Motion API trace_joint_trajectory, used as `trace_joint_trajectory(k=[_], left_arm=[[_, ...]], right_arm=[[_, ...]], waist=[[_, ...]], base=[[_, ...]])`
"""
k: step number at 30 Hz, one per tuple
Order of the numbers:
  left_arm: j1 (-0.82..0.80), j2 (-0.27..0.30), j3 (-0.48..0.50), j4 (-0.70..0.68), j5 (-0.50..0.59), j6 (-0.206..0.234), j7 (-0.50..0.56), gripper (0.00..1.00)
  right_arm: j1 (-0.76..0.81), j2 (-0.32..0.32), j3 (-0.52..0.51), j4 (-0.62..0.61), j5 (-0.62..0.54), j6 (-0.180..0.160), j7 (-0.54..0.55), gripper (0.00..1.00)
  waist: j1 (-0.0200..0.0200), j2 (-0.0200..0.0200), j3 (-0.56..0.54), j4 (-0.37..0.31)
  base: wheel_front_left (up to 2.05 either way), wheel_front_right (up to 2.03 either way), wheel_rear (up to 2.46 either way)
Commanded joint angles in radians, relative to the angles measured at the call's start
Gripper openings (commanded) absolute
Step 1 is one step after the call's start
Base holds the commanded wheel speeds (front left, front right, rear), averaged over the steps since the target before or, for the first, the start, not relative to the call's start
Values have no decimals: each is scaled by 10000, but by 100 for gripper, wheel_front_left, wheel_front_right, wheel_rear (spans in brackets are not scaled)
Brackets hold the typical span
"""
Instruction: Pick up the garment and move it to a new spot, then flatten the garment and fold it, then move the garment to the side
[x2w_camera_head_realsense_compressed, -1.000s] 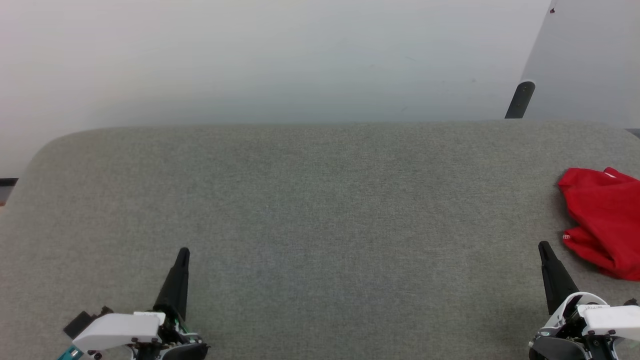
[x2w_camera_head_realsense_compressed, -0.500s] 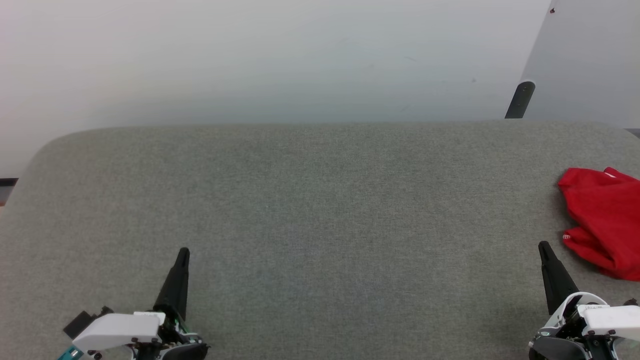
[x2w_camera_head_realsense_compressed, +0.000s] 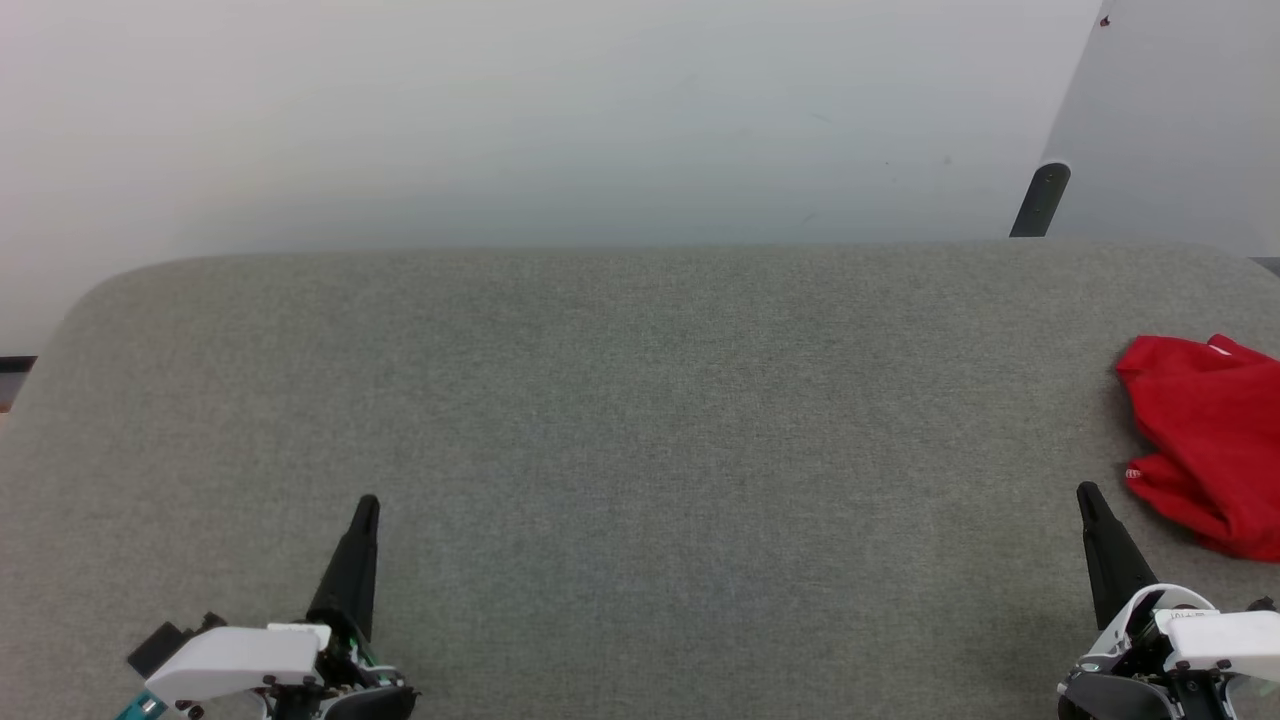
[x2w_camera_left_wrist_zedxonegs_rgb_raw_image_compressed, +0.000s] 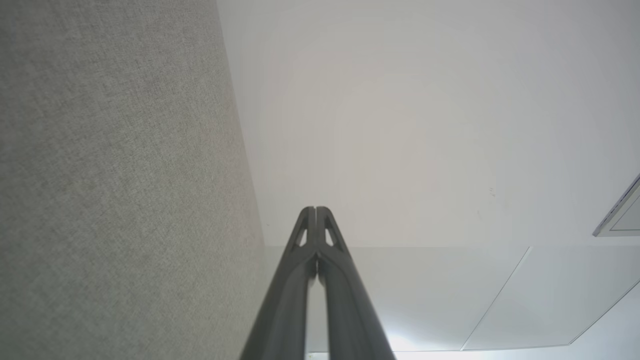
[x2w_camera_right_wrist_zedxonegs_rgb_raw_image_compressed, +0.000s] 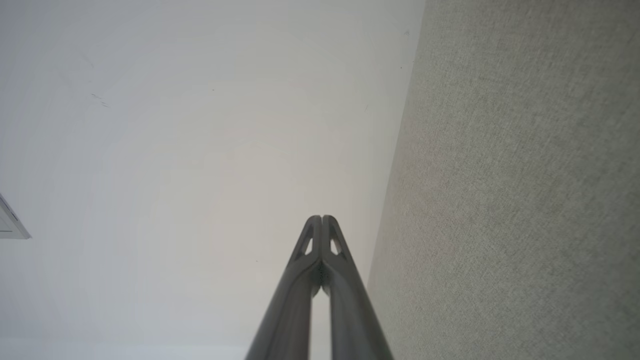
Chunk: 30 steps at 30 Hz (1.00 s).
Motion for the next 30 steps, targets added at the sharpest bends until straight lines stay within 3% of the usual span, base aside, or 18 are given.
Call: trace_joint_trajectory(k=[1,30], left_arm=[[-88,6,12,6,-35,-58,15,0],[-88,6,12,5,-36,-58,14,0]], right_arm=[[-33,26,5,-18,42,0,17,0],[-33,24,6,-18,43,0,16,0]], waist=[[0,-1,0,0],[0,-1,0,0]], base=[[0,0,0],[0,0,0]])
